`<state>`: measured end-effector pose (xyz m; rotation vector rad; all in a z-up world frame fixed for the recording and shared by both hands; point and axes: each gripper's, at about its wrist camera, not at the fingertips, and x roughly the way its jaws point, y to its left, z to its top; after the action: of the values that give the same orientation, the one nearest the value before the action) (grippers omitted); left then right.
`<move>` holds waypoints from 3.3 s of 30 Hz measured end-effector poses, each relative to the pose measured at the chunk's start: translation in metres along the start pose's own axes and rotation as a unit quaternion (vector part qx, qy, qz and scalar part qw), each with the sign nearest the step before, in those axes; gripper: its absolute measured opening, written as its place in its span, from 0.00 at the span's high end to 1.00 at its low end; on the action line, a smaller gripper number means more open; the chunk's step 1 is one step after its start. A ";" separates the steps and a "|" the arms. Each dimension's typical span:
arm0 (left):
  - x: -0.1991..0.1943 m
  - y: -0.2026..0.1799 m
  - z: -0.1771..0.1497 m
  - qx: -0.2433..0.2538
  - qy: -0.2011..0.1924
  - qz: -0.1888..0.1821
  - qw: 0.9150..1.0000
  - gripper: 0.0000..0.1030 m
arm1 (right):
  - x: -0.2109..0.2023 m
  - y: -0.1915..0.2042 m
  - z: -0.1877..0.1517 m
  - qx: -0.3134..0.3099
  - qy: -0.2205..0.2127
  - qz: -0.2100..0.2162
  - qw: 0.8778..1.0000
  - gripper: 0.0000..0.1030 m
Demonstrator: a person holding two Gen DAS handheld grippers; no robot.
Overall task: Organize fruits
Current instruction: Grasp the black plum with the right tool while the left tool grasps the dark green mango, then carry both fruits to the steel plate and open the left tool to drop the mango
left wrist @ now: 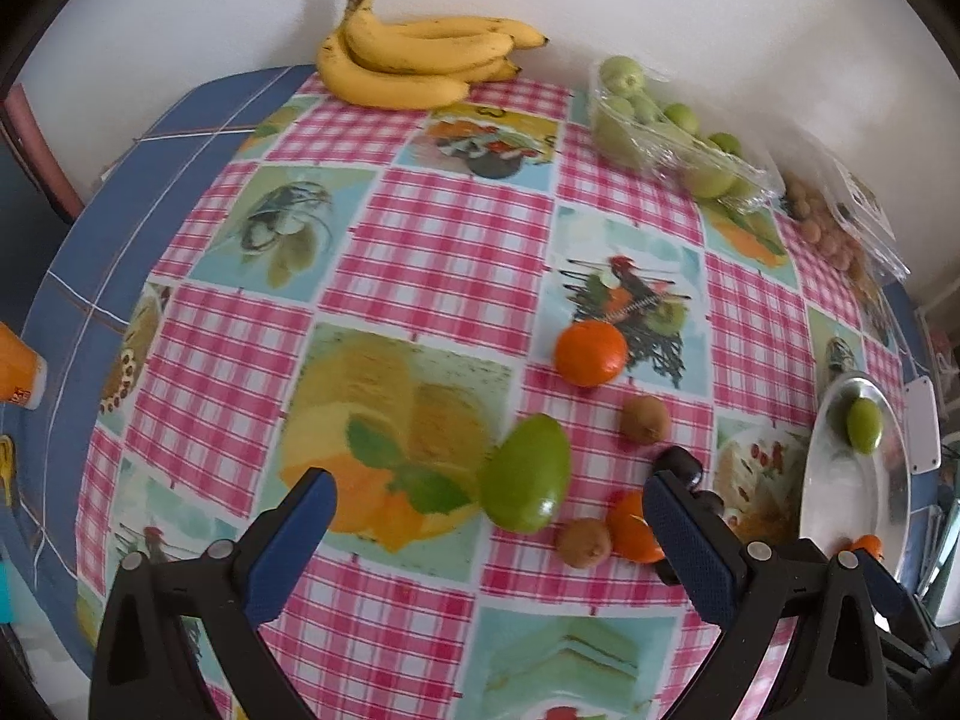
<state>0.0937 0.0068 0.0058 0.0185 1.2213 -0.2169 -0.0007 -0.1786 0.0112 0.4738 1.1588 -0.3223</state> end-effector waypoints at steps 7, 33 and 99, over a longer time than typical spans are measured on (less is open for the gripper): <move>0.000 0.011 0.002 -0.007 -0.009 -0.009 1.000 0.00 | 0.004 0.013 0.002 -0.021 -0.018 0.010 1.000 0.01; 0.025 0.014 0.001 0.012 0.020 -0.017 1.000 0.00 | 0.033 0.039 -0.006 -0.095 0.036 0.044 0.994 0.01; -0.004 -0.006 0.014 0.025 -0.018 -0.090 0.995 0.60 | 0.007 0.027 -0.004 -0.053 0.010 0.096 0.994 0.74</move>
<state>0.1043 -0.0002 0.0152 -0.0525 1.1814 -0.4024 0.0114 -0.1534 0.0087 0.4926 1.1335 -0.0896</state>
